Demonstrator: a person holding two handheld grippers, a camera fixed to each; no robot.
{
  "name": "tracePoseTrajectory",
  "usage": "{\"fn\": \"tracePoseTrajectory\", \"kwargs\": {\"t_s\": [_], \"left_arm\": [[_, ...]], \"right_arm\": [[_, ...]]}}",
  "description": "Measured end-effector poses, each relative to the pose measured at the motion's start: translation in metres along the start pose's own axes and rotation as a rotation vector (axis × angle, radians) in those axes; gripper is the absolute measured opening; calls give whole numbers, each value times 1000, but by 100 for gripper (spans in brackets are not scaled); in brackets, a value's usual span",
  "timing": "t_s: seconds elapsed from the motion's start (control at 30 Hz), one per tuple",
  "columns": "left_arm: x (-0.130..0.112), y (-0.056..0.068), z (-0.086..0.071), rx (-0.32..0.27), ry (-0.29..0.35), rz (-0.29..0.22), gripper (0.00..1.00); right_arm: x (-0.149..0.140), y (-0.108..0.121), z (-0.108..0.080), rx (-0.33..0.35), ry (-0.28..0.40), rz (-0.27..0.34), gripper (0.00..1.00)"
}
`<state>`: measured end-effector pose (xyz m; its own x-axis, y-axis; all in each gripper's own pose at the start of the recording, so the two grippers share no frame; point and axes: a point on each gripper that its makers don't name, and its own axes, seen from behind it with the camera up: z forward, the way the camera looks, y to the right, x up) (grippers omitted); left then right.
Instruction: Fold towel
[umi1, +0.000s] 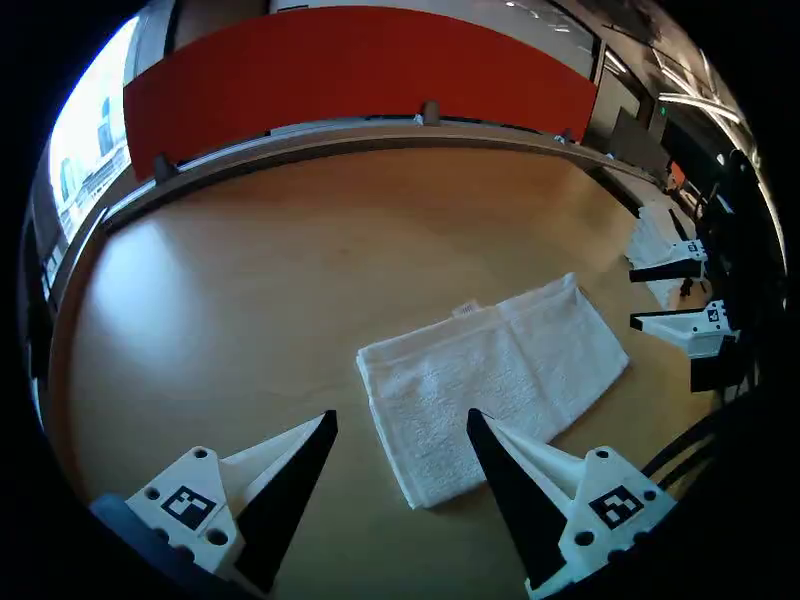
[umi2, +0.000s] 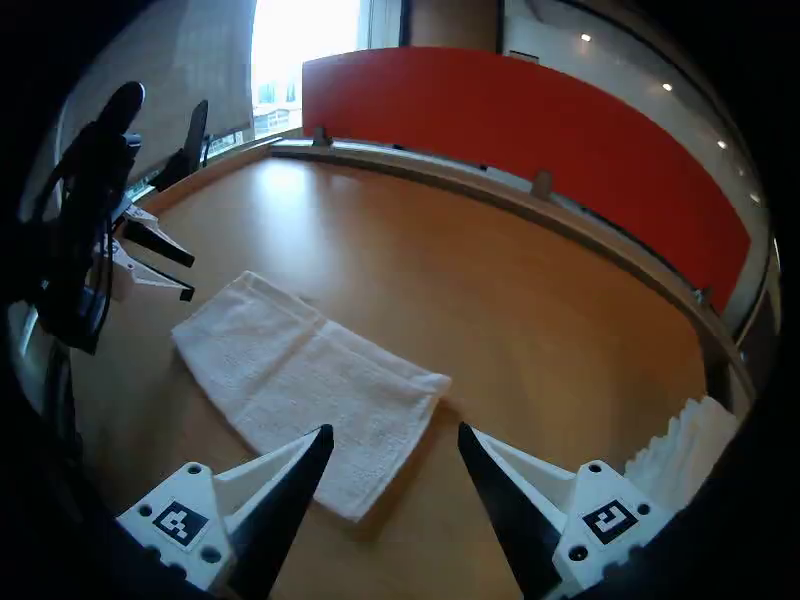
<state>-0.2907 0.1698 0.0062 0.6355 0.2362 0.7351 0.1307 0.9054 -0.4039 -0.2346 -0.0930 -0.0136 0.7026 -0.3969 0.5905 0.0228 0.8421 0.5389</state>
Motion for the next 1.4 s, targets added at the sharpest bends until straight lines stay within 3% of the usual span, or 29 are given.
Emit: {"fn": "tracePoseTrajectory", "kwargs": {"t_s": [0.5,1.0,1.4], "left_arm": [[-25,14,-17,-15,-6,6,97],[-30,7,-29,25,15,-16,97],[-44,-6,-57,89,37,-90,97]], "right_arm": [[-22,-10,-26,-16,-3,27,96],[-27,-16,-25,12,-11,-13,96],[-25,-22,-17,53,-22,-64,96]]}}
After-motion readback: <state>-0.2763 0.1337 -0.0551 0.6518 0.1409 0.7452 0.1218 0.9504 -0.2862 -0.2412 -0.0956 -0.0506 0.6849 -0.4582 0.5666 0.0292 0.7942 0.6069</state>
